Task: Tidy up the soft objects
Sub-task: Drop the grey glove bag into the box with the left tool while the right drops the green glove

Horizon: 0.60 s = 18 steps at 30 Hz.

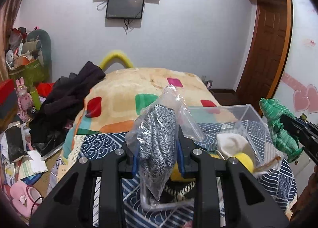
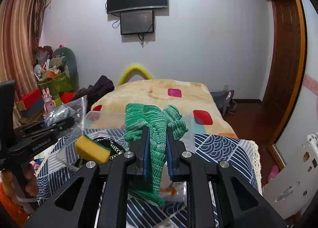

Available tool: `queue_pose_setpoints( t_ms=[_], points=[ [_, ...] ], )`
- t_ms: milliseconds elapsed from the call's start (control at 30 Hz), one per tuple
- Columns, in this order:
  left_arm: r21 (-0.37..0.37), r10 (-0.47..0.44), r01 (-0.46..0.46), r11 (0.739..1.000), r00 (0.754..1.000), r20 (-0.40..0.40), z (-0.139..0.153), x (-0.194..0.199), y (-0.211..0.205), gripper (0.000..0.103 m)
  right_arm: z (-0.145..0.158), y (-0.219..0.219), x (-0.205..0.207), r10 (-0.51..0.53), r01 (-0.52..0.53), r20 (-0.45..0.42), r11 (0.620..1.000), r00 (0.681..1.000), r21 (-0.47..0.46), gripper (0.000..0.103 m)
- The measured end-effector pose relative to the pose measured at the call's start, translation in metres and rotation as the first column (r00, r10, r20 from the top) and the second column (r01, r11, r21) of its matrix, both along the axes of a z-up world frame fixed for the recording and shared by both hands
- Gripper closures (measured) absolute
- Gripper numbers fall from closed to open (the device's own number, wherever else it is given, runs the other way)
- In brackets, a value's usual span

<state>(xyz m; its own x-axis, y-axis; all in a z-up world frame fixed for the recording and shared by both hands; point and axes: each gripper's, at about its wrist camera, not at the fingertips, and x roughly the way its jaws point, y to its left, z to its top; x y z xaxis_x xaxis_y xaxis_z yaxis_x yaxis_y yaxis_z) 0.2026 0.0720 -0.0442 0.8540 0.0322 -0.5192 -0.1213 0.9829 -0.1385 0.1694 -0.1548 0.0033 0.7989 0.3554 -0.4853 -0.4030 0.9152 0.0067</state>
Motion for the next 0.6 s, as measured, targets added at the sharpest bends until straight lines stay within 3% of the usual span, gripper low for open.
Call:
queue_pose_setpoints(
  t_ms=[400,600],
  points=[
    [0.027,-0.039,0.043,0.999,0.99,-0.137,-0.037,0.05,-0.018,0.073,-0.041,0.023,0.034,0.004,-0.02,-0.13,0.993,0.991,-0.119,0.089],
    [0.067,-0.047,0.057,0.996,0.988,-0.144,-0.038,0.047,-0.026,0.06,-0.04,0.018,0.033,0.015,-0.035,-0.162,0.991,0.987,-0.127,0.078]
  ],
)
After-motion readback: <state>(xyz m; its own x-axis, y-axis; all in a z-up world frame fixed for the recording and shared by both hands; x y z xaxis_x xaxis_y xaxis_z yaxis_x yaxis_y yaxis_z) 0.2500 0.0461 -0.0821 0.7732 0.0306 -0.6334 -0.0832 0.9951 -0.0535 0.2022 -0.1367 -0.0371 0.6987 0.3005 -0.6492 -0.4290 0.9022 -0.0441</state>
